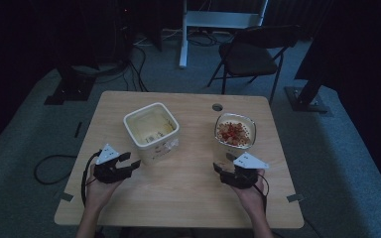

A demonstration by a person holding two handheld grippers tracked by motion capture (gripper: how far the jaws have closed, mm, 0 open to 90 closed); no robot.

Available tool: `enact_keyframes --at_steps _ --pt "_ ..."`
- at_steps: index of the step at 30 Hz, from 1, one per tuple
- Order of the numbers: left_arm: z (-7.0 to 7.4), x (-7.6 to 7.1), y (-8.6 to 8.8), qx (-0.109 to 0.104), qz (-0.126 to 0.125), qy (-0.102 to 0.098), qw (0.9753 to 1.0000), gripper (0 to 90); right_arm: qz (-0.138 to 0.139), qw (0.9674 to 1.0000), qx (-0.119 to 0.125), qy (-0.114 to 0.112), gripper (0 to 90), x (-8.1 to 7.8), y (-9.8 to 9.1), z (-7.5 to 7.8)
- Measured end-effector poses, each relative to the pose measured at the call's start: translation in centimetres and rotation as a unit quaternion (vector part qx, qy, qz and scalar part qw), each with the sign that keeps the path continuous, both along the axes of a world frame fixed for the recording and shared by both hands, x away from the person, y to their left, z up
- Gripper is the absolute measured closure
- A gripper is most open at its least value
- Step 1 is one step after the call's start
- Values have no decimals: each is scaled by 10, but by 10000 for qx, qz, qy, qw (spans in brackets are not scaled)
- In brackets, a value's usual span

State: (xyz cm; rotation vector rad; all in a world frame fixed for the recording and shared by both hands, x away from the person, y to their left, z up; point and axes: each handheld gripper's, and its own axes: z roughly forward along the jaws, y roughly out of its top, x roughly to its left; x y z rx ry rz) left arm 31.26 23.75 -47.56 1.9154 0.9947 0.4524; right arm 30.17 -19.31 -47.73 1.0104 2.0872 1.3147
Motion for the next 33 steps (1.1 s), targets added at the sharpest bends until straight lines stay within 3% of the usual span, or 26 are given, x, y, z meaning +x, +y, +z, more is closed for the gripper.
enact_keyframes --at_steps 8,9,17,23,26,33 --pt "-5 2 -5 42 -44 55 10000 457 -382 9992 -3 -77 361 -5 -32 8" --pt "-7 5 -8 92 -46 158 9998 457 -466 9989 9 -74 361 -6 -42 10" --pt "-12 6 -17 160 -129 167 9996 457 -726 9971 -201 -110 361 -11 -69 16" --pt "-25 6 -26 303 -160 267 9991 457 -986 9950 -80 -142 360 -11 -88 21" --pt "-33 7 -34 530 -198 304 9979 453 -1158 9932 26 -132 360 -5 -102 26" --pt "-39 9 -39 659 -227 353 9969 454 -1487 9888 49 -148 361 13 -121 36"
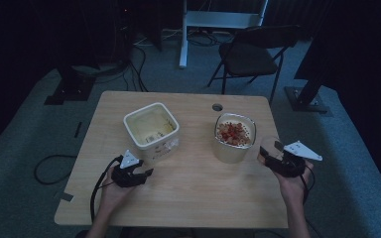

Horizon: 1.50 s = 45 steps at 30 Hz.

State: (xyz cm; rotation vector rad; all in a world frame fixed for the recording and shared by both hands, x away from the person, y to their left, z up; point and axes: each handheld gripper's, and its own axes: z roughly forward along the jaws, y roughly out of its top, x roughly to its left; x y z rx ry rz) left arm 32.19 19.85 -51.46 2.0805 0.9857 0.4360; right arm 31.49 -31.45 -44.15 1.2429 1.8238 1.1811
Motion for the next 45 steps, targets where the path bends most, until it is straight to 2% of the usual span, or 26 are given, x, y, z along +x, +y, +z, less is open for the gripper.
enact_keyframes --at_steps 8,11,12,17,22,27,29,30,32,40,45 --pt "-7 1 -8 217 -68 20 9997 455 -351 9993 136 -46 361 24 -17 14" --pt "-10 2 -10 283 -106 38 9995 455 -365 9991 187 -58 361 30 -20 17" --pt "-12 4 -11 368 -115 76 9992 459 -408 9989 215 -62 361 35 -22 21" --pt "-15 8 -9 345 -97 150 9992 463 -412 9988 252 -19 362 50 -25 26" --pt "-18 9 -10 461 -90 183 9987 462 -525 9979 380 -15 362 69 -27 36" --pt "-20 10 -11 489 -99 208 9985 459 -581 9978 301 -98 363 81 -25 50" --pt "-21 10 -11 517 -108 222 9984 459 -581 9978 301 -98 363 81 -25 50" --pt "-24 11 -12 527 -127 284 9981 459 -644 9974 295 -136 363 87 -25 57" --pt "-24 12 -11 474 -135 306 9983 461 -696 9971 291 -128 363 93 -24 60" --pt "-25 12 -11 435 -150 264 9986 461 -829 9963 158 -159 367 109 -20 66" --pt "-25 11 -11 430 -153 258 9986 460 -859 9961 -102 -146 369 116 -14 67"
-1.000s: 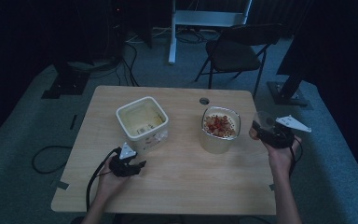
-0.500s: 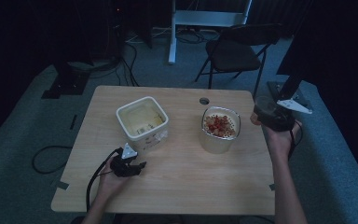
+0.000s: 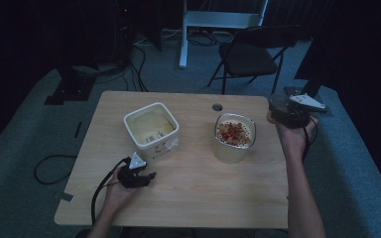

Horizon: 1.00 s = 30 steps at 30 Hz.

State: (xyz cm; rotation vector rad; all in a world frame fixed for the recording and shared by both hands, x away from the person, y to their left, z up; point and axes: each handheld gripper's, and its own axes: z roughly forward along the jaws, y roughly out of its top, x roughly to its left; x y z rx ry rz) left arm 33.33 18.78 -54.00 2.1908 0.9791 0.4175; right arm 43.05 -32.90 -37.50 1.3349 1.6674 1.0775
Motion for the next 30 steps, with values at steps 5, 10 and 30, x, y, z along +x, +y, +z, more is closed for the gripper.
enact_keyframes --at_steps 5,10,30 --pt "0 0 0 10 -15 -18 10000 457 161 9996 -249 43 368 -3 11 0" --pt "-1 0 1 4 -26 -32 10000 453 277 9971 -700 60 368 -4 22 -1" --pt "-1 1 1 -4 -26 -51 10000 447 544 9573 -2827 277 367 -2 69 -8"
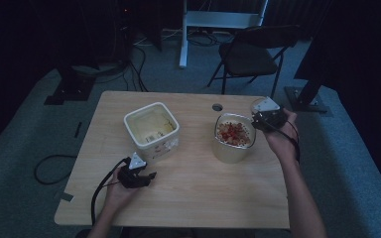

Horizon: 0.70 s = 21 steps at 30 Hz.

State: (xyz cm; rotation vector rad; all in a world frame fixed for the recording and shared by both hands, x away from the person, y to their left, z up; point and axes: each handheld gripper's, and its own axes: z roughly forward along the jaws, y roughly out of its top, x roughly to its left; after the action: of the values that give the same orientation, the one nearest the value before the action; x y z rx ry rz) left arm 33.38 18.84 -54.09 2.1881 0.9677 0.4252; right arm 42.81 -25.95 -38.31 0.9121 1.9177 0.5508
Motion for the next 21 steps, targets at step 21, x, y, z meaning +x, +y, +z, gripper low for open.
enact_keyframes --at_steps 21 --pt "0 0 0 -14 6 3 10000 444 398 9772 -2076 -219 367 -14 35 -11"
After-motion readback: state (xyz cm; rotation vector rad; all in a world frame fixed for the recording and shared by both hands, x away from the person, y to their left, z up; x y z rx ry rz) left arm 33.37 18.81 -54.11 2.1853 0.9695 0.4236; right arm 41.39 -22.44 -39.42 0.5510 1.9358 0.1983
